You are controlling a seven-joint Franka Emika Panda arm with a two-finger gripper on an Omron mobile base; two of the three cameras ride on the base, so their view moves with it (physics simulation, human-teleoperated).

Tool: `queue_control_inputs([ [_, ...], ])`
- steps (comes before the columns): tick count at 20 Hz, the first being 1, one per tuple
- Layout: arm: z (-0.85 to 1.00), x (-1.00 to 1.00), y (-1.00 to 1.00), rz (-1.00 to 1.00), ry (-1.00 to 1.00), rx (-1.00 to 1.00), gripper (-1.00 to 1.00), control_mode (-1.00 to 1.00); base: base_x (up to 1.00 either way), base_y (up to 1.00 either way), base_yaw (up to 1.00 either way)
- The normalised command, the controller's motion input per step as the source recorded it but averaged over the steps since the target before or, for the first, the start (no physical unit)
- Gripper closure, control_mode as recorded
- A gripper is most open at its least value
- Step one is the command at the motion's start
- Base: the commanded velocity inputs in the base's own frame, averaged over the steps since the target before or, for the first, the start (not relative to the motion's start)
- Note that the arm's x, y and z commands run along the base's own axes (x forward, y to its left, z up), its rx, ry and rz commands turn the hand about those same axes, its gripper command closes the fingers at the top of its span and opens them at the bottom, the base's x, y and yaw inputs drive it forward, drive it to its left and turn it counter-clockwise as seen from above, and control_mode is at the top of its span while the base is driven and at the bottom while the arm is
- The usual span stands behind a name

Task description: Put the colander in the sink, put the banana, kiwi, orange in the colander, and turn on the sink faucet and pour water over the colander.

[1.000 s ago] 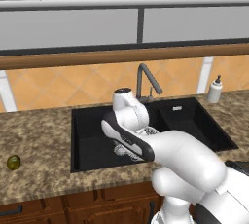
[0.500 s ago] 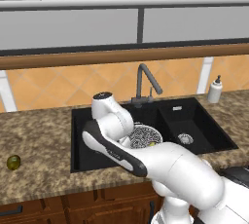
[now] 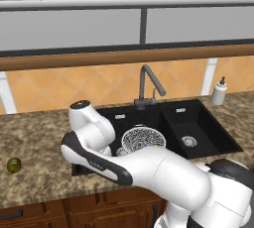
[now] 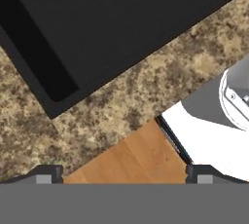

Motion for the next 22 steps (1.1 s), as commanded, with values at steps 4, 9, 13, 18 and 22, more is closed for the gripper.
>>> queue_control_inputs([
  [4, 0.0, 0.0, 0.7, 0.01, 0.0, 0.0, -1.0, -1.0, 0.0, 0.0, 0.0],
  [9, 0.0, 0.0, 0.67, 0.01, 0.0, 0.0, -1.0, -1.0, 0.0, 0.0, 0.0],
  [13, 0.0, 0.0, 0.58, 0.01, 0.0, 0.0, -1.0, -1.0, 0.0, 0.0, 0.0],
  [18, 0.0, 0.19, 0.4, 0.0, -0.01, 0.0, -1.0, -1.0, 0.0, 0.0, 0.0],
  [22, 0.0, 0.25, 0.23, 0.02, -0.02, 0.0, -1.0, -1.0, 0.0, 0.0, 0.0],
])
